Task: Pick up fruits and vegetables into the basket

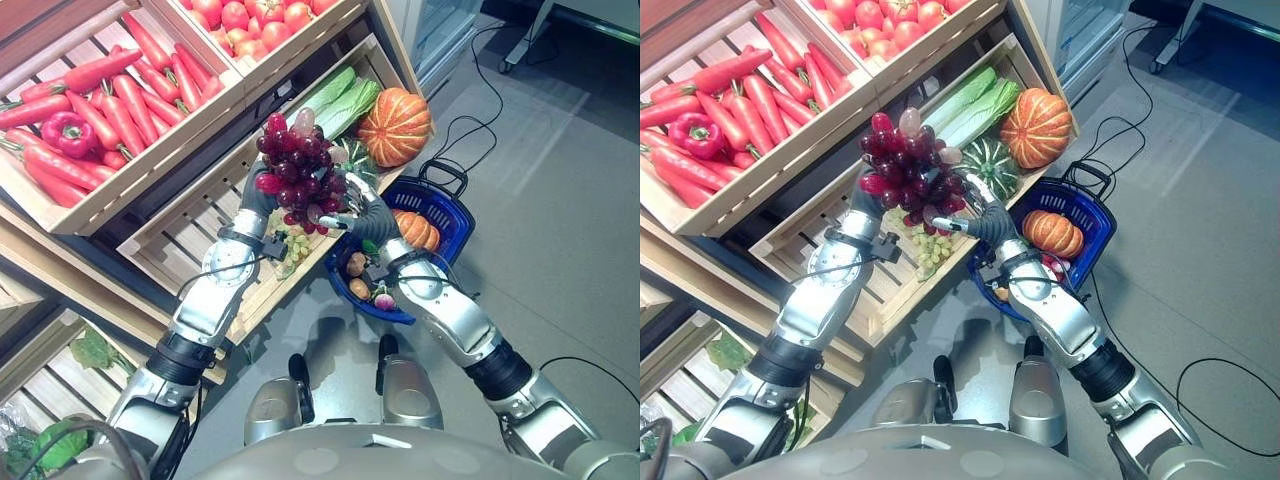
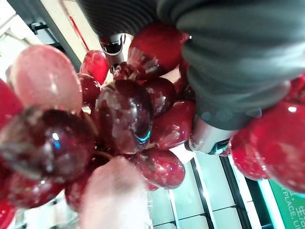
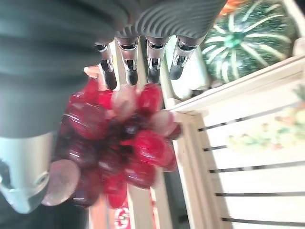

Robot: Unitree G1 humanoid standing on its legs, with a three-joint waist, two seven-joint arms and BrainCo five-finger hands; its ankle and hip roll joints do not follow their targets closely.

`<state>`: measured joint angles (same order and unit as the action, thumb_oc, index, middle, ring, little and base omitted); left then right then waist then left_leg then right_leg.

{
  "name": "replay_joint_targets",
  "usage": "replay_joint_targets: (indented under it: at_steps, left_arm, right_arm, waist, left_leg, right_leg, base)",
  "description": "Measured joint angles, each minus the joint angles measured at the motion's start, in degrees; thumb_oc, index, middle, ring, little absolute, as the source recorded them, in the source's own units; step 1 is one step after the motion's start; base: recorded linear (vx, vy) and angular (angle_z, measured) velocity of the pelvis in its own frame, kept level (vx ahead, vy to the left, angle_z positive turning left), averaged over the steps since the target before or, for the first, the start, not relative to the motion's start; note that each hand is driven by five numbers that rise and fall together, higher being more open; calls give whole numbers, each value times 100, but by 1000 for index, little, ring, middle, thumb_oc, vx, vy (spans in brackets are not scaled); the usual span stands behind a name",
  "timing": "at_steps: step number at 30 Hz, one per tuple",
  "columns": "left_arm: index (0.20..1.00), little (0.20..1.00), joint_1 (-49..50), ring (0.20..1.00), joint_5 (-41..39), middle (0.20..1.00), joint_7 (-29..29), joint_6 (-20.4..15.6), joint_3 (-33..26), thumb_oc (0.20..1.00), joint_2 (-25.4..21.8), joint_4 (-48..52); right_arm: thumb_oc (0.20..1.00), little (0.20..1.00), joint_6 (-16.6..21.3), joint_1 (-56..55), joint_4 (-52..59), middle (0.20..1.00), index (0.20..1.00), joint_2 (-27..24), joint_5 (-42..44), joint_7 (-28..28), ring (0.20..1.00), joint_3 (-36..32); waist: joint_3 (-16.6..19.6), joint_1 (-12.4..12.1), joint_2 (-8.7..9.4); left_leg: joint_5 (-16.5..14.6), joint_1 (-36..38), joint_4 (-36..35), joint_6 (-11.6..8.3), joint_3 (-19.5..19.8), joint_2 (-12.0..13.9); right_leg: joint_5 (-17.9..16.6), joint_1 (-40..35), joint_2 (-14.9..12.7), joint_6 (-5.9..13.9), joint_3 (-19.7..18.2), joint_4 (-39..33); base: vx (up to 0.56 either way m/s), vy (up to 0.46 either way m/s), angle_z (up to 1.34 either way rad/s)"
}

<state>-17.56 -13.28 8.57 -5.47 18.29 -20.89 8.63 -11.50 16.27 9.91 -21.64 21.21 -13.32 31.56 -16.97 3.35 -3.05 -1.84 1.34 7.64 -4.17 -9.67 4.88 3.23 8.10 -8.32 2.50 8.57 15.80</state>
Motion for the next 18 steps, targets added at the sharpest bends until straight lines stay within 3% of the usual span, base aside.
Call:
replay_joint_targets:
  at_steps: [9,18]
  left_arm:
    - [200,200,-435,200,441,200,1,-66,173,200,-3,4]
    - [200,200,-532,200,426,200,-185,4,456,200,11,6]
  right_arm:
    - [1000,1000,-224,6,-339,1000,1000,8,-229,392,1000,237]
    - [1000,1000,-175,32,-431,1000,1000,41,-228,214,1000,310]
  waist:
    - [-42,-12,106]
    - [-45,-28,111]
  left_leg:
    - [-2,31,-4,-4,46,7]
    - [-16,94,-9,-7,57,4]
  right_leg:
    - [-24,-104,8,10,35,-81]
    - [-27,-178,5,16,58,-92]
  base:
    - [-3,-2,1]
    - [1,0,1]
